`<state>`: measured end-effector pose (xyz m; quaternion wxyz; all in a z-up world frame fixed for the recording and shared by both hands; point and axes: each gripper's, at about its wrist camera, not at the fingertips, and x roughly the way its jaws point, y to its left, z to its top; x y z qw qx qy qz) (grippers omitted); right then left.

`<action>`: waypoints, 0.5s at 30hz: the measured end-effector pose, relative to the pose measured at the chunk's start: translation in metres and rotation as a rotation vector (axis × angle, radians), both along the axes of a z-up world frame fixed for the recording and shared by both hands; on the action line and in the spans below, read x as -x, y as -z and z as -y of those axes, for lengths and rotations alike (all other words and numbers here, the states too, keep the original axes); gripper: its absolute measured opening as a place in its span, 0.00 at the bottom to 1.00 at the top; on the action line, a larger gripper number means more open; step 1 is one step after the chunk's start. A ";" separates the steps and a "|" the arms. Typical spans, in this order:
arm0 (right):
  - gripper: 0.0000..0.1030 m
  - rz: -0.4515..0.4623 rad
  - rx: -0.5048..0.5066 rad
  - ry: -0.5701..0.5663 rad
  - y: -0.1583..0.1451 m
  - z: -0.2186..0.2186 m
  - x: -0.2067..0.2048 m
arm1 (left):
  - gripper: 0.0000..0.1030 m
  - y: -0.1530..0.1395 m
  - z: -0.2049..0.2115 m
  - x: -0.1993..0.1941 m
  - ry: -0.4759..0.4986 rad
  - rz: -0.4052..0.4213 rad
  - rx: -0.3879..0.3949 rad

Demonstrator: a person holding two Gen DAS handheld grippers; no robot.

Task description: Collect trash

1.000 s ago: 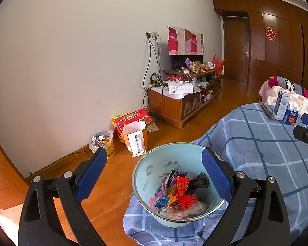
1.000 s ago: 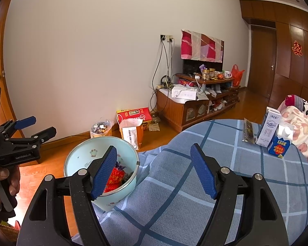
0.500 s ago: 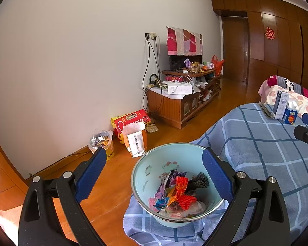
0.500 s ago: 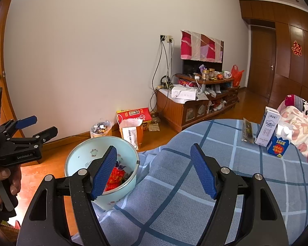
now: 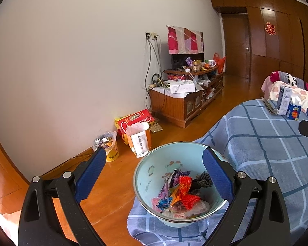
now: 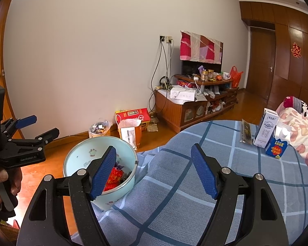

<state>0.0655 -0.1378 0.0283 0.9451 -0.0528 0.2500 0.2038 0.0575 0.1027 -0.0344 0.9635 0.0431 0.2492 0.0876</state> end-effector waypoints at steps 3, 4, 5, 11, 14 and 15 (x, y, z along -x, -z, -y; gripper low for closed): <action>0.73 0.006 -0.002 0.003 -0.001 0.001 0.001 | 0.90 0.000 0.002 0.001 0.005 0.008 -0.006; 0.73 0.008 -0.004 0.004 -0.001 0.002 0.001 | 0.90 0.000 0.004 0.001 0.008 0.011 -0.009; 0.74 0.009 -0.004 0.005 -0.001 0.002 0.001 | 0.90 -0.001 0.004 0.001 0.013 0.011 -0.007; 0.74 0.010 -0.008 0.007 -0.001 0.004 0.001 | 0.90 -0.002 0.009 0.003 0.030 0.027 -0.007; 0.74 0.014 -0.010 0.011 -0.001 0.006 0.002 | 0.90 -0.003 0.009 0.004 0.032 0.035 -0.007; 0.74 0.015 -0.011 0.012 -0.001 0.006 0.002 | 0.90 -0.003 0.009 0.004 0.031 0.039 -0.006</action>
